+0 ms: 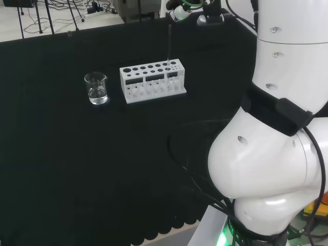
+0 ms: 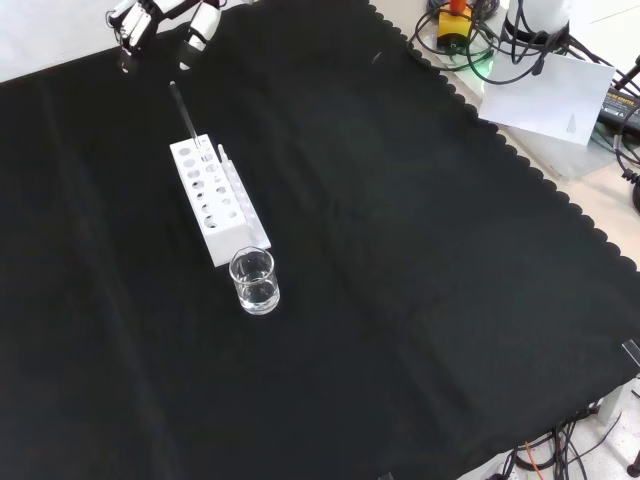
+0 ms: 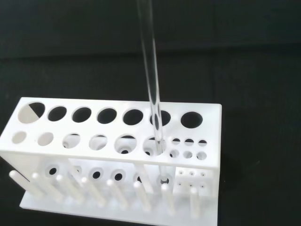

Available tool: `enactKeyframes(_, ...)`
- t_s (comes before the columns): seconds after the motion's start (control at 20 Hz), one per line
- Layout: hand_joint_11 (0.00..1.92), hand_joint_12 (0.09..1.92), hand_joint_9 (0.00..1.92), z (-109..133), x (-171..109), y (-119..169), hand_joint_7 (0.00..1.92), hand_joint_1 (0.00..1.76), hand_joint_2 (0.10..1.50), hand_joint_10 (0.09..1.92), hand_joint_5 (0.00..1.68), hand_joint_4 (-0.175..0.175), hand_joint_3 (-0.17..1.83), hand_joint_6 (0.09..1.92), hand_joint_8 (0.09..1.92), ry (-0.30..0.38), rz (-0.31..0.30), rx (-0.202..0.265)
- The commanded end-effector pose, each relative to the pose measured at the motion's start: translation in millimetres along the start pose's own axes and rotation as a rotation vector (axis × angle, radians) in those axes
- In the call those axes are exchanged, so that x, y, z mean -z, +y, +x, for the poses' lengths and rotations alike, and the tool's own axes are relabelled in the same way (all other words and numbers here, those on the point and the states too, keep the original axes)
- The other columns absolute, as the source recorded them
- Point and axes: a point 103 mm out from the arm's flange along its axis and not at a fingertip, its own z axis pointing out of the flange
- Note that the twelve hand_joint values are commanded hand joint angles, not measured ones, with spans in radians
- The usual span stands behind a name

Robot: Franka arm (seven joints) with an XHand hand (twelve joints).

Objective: Take the glass rod from the white test tube rack.

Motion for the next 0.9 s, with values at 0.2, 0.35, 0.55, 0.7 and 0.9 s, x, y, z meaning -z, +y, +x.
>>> enactKeyframes(0.2, 0.07, 1.47, 0.50, -17, -8, 10, 0.38, 0.52, 1.23, 0.89, 0.46, -0.106, -0.17, 0.13, 0.94, 0.018, 0.001, -0.004)
enactKeyframes(0.35, 0.15, 1.45, 0.62, -14, -9, 9, 0.52, 0.52, 1.23, 0.86, 0.46, -0.111, -0.17, 0.16, 0.92, 0.009, 0.006, 0.000)
enactKeyframes(0.55, 0.20, 1.44, 0.68, -5, -7, 6, 0.59, 0.53, 1.23, 0.85, 0.45, -0.114, -0.17, 0.18, 0.91, -0.022, 0.027, 0.015)
enactKeyframes(0.7, 0.21, 1.44, 0.69, 1, -8, 5, 0.60, 0.53, 1.23, 0.85, 0.46, -0.113, -0.17, 0.19, 0.91, -0.041, 0.049, 0.019)
enactKeyframes(0.9, 0.21, 1.44, 0.69, 0, -16, 7, 0.61, 0.53, 1.23, 0.86, 0.45, -0.113, -0.17, 0.20, 0.92, -0.044, 0.069, 0.029)
